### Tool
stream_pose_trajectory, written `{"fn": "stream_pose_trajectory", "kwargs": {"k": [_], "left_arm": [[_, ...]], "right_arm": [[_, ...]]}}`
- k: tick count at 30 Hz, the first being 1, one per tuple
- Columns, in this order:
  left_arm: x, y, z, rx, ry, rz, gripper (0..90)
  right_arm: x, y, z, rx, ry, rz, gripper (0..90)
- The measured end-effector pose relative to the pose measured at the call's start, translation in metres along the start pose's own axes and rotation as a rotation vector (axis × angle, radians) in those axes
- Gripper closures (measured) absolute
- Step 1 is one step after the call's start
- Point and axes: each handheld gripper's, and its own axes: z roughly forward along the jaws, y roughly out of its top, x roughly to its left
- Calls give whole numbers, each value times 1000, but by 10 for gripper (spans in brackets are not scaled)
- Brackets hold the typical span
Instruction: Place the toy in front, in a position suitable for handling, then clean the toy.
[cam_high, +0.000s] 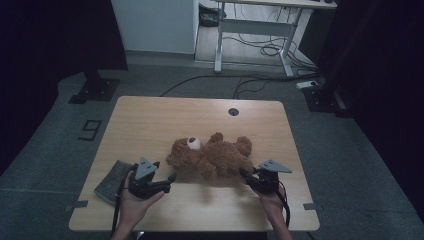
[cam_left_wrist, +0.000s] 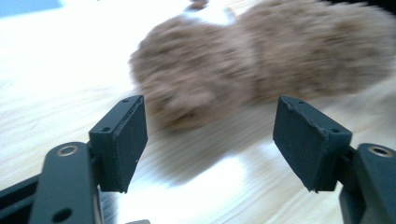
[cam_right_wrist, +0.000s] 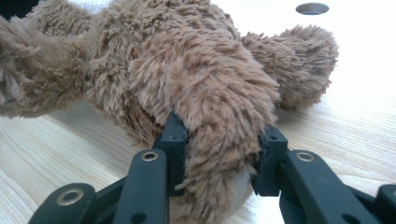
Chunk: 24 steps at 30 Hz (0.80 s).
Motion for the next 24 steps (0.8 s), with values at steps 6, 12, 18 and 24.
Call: {"fn": "stream_pose_trajectory", "kwargs": {"k": [6, 12, 18, 24], "left_arm": [[26, -8, 3, 33, 48, -58, 222], [36, -12, 2, 40, 71, -68, 224], [40, -15, 3, 52, 89, -76, 226], [42, -16, 3, 61, 102, -73, 226]], "right_arm": [[-1, 0, 0, -2, 5, 5, 635], [-1, -1, 0, -1, 7, 3, 632], [-1, 0, 0, 3, 8, -2, 630], [0, 0, 0, 5, 6, -6, 630]]}}
